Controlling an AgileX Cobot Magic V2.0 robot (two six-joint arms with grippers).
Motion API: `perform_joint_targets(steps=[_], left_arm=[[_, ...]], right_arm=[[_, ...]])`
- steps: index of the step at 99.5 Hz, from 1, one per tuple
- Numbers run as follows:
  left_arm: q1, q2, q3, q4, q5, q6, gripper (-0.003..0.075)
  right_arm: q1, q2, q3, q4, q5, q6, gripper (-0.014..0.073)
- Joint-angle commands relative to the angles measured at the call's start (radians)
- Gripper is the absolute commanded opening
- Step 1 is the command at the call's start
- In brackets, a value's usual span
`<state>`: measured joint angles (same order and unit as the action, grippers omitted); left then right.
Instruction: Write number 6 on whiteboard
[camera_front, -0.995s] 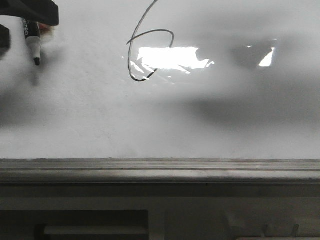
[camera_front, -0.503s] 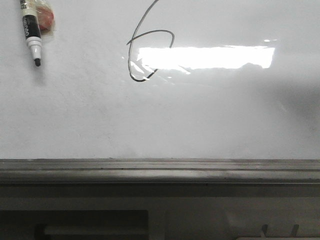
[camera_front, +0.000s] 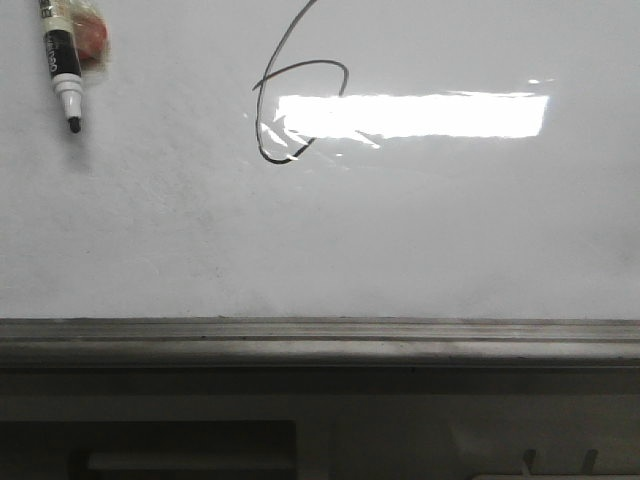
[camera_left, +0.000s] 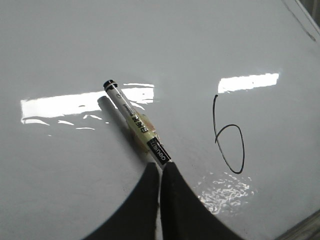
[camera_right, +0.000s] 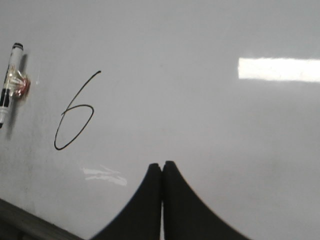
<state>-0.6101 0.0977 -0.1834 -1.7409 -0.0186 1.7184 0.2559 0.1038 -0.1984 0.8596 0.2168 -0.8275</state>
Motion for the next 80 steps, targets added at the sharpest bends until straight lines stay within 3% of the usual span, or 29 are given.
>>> perform_joint_targets(steps=[1, 80], left_arm=[[0.0, -0.008, -0.026, -0.019, -0.008, 0.002, -0.002], [0.0, -0.008, -0.024, -0.042, 0.001, 0.0, -0.002]], right_arm=[[-0.005, -0.014, -0.016, 0.025, -0.088, -0.015, -0.0066], [-0.005, -0.014, -0.016, 0.025, -0.092, -0.015, -0.0066]])
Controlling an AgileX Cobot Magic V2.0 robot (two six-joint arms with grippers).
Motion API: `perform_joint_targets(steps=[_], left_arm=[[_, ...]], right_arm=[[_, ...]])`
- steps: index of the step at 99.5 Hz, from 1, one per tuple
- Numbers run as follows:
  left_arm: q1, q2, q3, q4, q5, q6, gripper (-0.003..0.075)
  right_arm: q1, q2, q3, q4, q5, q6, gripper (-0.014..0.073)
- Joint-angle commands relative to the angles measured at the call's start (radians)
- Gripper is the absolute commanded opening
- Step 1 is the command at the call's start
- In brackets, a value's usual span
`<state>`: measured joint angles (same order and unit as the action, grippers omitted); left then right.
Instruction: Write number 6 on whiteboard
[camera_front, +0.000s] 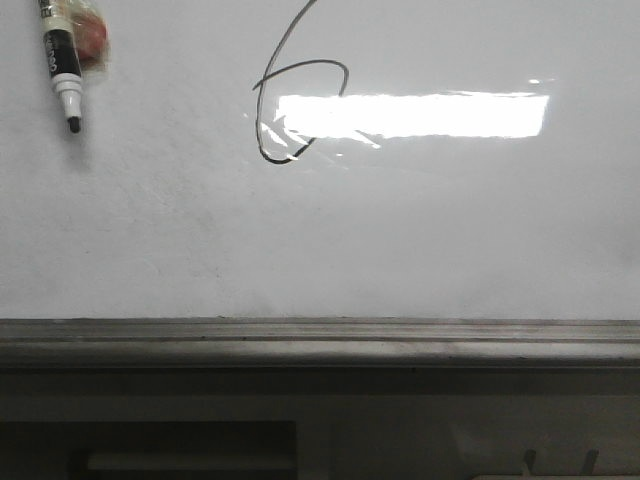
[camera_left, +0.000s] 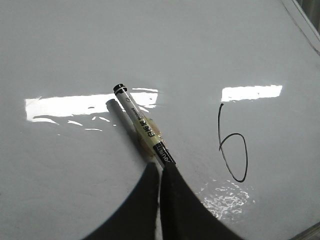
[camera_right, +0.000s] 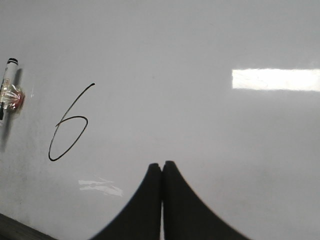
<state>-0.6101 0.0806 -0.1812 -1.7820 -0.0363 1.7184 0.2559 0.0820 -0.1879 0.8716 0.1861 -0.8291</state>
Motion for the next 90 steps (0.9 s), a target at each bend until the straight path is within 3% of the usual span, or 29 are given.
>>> perform_joint_targets(steps=[1, 8, 13, 28, 31, 38, 68, 90], left_arm=[[0.0, 0.009, -0.026, 0.004, 0.019, 0.0, -0.002], [0.002, 0.009, -0.015, 0.145, 0.005, -0.054, -0.002], [0.009, 0.018, -0.006, 0.342, -0.007, -0.212, -0.002], [0.092, 0.051, 0.04, 1.115, -0.005, -1.031, -0.002], [0.115, 0.051, 0.044, 1.26, 0.013, -1.143, -0.002], [0.18, 0.051, 0.058, 1.438, 0.056, -1.314, -0.002], [0.452, -0.05, 0.165, 1.659, 0.036, -1.55, -0.002], [0.519, -0.117, 0.222, 1.725, 0.008, -1.619, -0.002]], right_arm=[[-0.005, 0.008, -0.026, 0.013, -0.061, -0.013, -0.0066], [-0.005, 0.008, -0.026, 0.013, -0.061, -0.013, -0.0066], [-0.005, 0.008, -0.026, 0.013, -0.061, -0.013, -0.0066], [-0.005, 0.008, -0.026, 0.013, -0.061, -0.013, -0.0066], [-0.005, 0.008, -0.026, 0.013, -0.061, -0.013, -0.0066], [-0.005, 0.008, -0.026, 0.013, -0.061, -0.013, -0.0066], [-0.005, 0.008, -0.026, 0.013, -0.061, -0.013, -0.0066], [-0.005, 0.008, -0.026, 0.013, -0.061, -0.013, -0.0066]])
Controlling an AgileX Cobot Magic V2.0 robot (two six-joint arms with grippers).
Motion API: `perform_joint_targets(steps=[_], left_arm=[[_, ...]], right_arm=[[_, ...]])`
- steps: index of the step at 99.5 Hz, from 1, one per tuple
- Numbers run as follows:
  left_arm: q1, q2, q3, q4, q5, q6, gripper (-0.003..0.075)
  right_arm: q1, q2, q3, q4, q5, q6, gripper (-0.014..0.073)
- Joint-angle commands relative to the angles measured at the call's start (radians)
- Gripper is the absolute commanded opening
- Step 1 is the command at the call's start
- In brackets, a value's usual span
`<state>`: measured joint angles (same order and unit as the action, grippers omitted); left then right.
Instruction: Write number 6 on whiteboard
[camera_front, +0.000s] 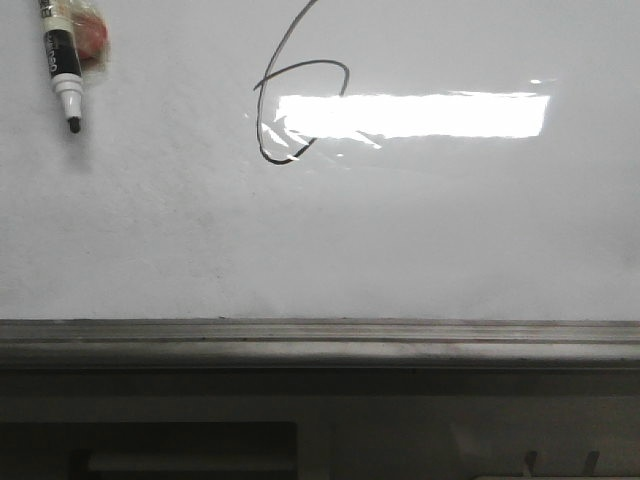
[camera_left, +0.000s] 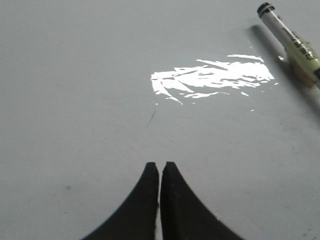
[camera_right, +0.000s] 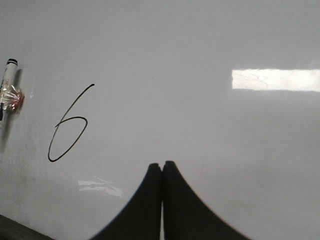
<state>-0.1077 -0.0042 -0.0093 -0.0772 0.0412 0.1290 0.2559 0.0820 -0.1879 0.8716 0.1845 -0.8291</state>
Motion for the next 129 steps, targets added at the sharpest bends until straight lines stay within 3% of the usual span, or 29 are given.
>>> perform_joint_targets(steps=[1, 104, 115, 129], left_arm=[[0.019, -0.032, 0.05, 0.021, -0.07, -0.029, -0.002], [0.032, -0.032, 0.05, -0.002, -0.074, -0.042, -0.002], [0.032, -0.032, 0.05, -0.002, -0.074, -0.042, -0.002], [0.032, -0.032, 0.05, -0.002, -0.074, -0.042, -0.002]], right_arm=[[-0.005, 0.008, -0.026, 0.013, -0.059, -0.013, -0.0066], [-0.005, 0.008, -0.026, 0.003, -0.063, -0.013, -0.0066], [-0.005, 0.008, -0.022, -0.258, -0.052, 0.043, -0.0066], [-0.072, 0.008, 0.054, -0.709, -0.185, 0.472, -0.0066]])
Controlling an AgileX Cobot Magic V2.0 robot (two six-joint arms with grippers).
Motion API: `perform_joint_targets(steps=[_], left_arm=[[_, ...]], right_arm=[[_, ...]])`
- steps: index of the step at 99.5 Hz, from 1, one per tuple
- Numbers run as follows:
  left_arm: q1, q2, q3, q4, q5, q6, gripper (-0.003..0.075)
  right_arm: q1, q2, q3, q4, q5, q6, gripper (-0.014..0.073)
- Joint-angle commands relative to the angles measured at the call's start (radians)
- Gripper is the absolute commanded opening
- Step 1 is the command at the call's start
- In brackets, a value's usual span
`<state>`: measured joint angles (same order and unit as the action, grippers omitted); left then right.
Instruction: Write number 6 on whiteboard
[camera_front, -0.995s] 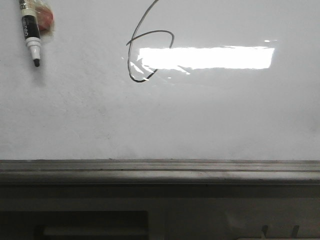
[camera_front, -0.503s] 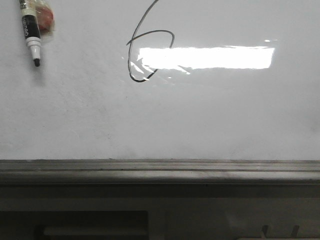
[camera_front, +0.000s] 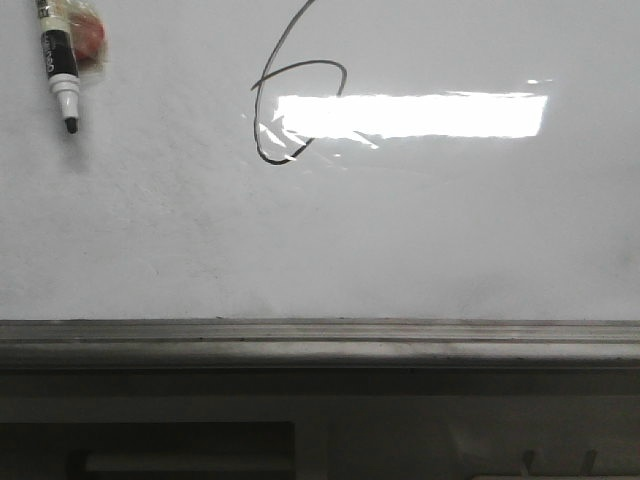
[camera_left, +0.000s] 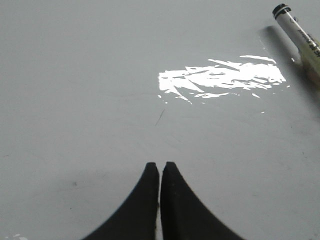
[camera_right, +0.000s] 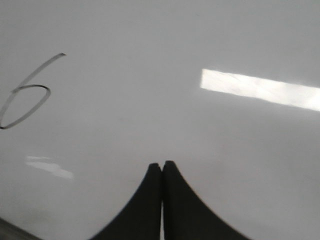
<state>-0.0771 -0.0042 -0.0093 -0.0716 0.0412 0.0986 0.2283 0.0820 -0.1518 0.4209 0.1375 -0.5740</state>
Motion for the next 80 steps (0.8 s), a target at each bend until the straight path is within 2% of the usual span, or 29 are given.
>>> perform_joint_targets(steps=[1, 8, 31, 34, 80], left_arm=[[0.001, -0.032, 0.05, -0.008, -0.074, -0.011, -0.002], [0.001, -0.032, 0.05, -0.008, -0.074, -0.011, -0.002], [0.001, -0.032, 0.05, -0.008, -0.074, -0.011, -0.002], [0.001, -0.032, 0.05, -0.008, -0.074, -0.011, -0.002], [0.001, -0.03, 0.05, -0.008, -0.074, -0.011, -0.002]], right_arm=[[-0.05, 0.008, 0.018, -0.272, -0.143, 0.231, -0.0066], [-0.098, 0.008, 0.063, -0.347, -0.16, 0.301, -0.0066], [-0.175, -0.098, 0.185, -0.421, -0.16, 0.303, -0.0066], [-0.185, -0.114, 0.185, -0.421, -0.124, 0.307, -0.0066], [-0.189, -0.111, 0.183, -0.458, -0.112, 0.307, -0.0066]])
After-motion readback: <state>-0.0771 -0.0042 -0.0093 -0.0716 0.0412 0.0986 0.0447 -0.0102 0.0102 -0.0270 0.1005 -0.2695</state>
